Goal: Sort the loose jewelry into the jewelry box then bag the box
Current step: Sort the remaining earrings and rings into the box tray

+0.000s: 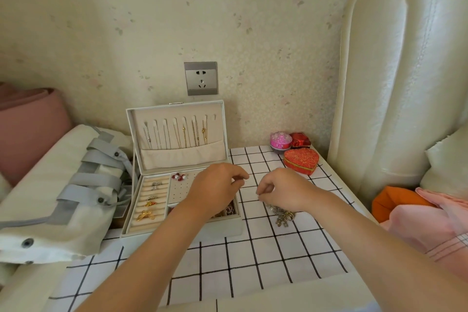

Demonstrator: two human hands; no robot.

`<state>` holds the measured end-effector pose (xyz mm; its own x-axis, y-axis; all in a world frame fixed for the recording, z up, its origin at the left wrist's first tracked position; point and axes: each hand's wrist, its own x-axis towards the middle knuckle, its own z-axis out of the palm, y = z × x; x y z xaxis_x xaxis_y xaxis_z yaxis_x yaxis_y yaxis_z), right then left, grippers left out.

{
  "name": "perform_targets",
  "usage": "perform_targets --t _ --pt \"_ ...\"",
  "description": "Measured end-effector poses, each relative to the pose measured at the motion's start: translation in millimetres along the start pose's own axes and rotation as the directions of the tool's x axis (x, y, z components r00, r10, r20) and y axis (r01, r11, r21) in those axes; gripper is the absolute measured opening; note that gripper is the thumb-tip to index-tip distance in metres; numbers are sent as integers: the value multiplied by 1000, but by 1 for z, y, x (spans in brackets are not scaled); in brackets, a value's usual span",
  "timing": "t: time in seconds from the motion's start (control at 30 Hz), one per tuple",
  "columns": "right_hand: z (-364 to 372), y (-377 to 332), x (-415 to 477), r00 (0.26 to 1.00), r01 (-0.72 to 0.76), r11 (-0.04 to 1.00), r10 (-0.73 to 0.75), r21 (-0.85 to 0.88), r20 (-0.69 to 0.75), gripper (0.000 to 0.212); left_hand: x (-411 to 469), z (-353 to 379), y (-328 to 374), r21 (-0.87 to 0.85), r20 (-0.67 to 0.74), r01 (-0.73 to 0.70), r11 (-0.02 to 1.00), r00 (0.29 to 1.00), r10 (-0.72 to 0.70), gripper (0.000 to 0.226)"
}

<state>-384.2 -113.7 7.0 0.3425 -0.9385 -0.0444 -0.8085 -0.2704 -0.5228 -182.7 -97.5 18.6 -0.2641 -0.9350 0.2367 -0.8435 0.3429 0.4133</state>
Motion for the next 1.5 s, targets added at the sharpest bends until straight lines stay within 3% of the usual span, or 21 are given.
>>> perform_targets --t 0.2,0.4,0.6,0.77,0.97,1.23,1.5 --pt "-4 -36 16 983 56 983 -24 174 -180 12 -16 -26 -19 -28 -72 21 999 997 -23 22" --pt "16 -80 35 972 113 969 -63 218 -225 8 -30 -55 -58 -51 -117 137 989 983 -142 23" --pt "42 -120 51 962 174 975 -138 140 -235 12 -44 -74 -94 -25 -137 216 976 966 -217 9" --pt "60 -138 67 958 205 977 -187 58 -218 14 -56 -82 -113 104 -99 201 974 977 -191 11" --pt "79 -149 80 952 228 973 -231 -35 -200 17 -63 -85 -127 92 -107 189 978 978 -180 12" --pt "93 -154 87 923 233 911 -317 -340 -218 17 -69 -91 -141 47 -123 178 983 977 -171 10" --pt "93 -158 82 919 208 918 -301 -337 -253 17 -71 -95 -144 31 -123 171 985 978 -166 11"
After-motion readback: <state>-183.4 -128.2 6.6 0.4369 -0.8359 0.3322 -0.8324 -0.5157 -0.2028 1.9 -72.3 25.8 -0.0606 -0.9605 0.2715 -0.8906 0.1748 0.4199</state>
